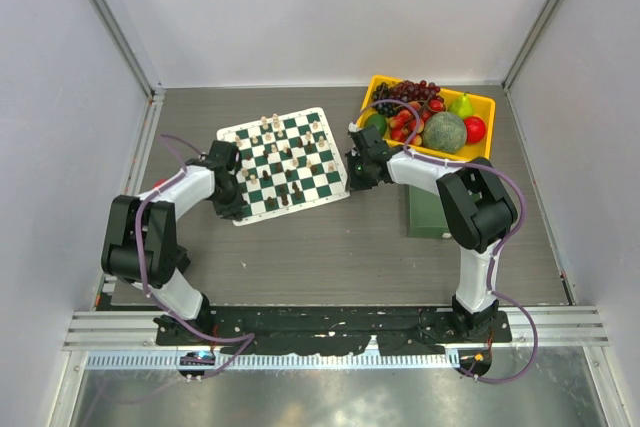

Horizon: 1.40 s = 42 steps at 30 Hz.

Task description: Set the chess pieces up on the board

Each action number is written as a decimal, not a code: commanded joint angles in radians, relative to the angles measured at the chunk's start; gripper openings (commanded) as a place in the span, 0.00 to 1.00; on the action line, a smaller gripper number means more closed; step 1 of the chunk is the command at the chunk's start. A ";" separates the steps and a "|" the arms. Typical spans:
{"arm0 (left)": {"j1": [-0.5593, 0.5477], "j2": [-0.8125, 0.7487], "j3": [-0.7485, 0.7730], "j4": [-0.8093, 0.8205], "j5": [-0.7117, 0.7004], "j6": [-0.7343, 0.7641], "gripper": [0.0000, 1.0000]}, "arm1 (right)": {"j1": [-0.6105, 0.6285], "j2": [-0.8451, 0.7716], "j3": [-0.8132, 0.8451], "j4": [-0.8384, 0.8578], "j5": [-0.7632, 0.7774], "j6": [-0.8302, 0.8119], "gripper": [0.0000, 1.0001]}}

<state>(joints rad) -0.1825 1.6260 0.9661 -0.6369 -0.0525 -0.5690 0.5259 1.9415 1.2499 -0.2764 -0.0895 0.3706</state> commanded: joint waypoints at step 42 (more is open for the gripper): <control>0.158 -0.057 -0.116 0.267 0.247 -0.057 0.36 | 0.000 -0.038 0.006 -0.030 -0.009 -0.013 0.05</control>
<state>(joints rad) -0.0307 1.5513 0.8200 -0.3714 0.1692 -0.6441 0.5259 1.9415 1.2499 -0.2775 -0.0895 0.3687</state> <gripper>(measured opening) 0.397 0.068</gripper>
